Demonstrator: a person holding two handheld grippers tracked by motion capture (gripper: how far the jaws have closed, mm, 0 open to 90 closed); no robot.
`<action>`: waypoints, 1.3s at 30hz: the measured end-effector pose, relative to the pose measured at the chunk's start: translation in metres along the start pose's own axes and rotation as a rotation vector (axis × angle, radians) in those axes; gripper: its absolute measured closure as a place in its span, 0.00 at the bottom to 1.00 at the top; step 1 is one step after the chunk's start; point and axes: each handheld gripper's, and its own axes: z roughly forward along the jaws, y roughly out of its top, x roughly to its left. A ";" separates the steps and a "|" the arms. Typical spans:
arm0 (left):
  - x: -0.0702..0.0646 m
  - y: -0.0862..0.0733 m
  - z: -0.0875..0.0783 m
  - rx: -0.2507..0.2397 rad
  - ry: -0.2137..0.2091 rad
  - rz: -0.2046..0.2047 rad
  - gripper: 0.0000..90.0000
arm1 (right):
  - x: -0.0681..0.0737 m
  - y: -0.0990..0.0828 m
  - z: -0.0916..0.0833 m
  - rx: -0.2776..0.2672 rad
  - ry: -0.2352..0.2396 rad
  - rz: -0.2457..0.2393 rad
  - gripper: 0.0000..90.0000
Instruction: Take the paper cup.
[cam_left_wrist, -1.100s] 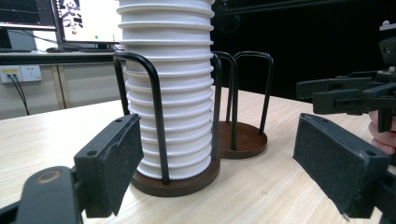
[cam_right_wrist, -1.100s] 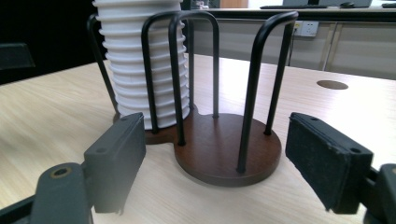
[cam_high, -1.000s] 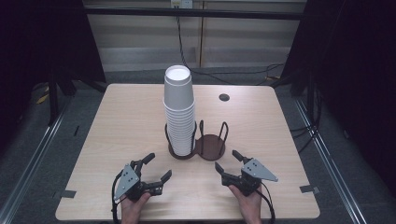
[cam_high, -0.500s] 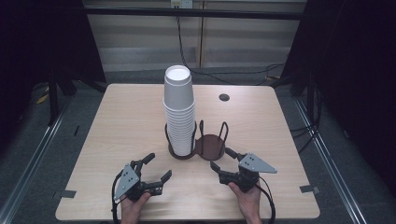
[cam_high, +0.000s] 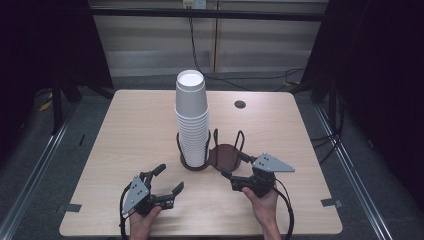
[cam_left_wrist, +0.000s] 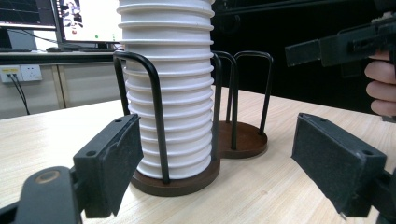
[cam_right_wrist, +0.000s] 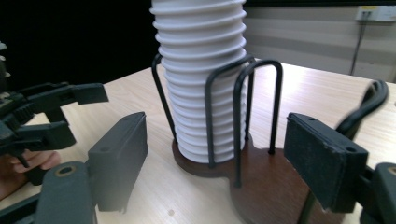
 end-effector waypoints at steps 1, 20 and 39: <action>0.000 0.000 0.000 0.000 0.000 0.000 0.18 | 0.000 0.004 0.001 -0.007 0.016 -0.004 0.23; 0.000 0.000 -0.001 -0.001 -0.012 -0.006 0.17 | -0.006 0.055 0.007 -0.044 0.122 -0.025 0.18; 0.000 0.000 -0.001 0.002 -0.013 0.000 0.17 | -0.002 0.107 0.021 -0.042 0.193 -0.084 0.15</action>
